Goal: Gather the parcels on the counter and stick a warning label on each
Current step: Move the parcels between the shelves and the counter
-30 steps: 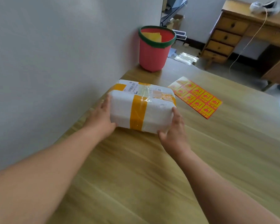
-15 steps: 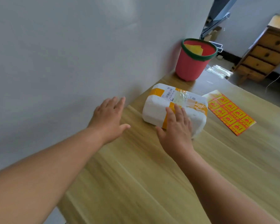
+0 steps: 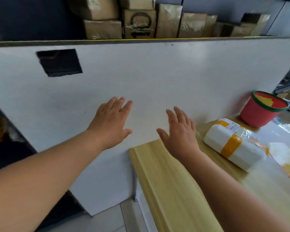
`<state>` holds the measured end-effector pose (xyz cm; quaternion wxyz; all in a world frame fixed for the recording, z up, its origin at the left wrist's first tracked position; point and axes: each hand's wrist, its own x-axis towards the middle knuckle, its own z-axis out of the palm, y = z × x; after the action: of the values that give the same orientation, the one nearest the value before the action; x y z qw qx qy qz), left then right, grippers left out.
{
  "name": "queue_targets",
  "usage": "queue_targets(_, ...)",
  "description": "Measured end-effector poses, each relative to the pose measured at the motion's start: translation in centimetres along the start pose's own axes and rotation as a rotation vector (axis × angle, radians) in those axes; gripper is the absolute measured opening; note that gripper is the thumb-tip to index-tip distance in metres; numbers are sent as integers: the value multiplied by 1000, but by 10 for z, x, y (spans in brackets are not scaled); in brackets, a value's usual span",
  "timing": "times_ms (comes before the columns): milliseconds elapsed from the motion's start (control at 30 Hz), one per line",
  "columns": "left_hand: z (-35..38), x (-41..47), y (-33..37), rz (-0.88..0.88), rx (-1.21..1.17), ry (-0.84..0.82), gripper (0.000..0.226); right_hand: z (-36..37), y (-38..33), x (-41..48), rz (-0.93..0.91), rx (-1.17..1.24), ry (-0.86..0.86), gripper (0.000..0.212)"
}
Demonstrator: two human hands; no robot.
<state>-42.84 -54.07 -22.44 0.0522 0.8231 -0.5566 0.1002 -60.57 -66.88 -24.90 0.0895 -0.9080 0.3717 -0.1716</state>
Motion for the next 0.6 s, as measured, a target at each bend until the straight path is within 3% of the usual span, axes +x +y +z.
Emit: queue_targets(600, -193, -364, -244, -550, 277, 227, 93, -51, -385, -124, -628, 110, 50, 60)
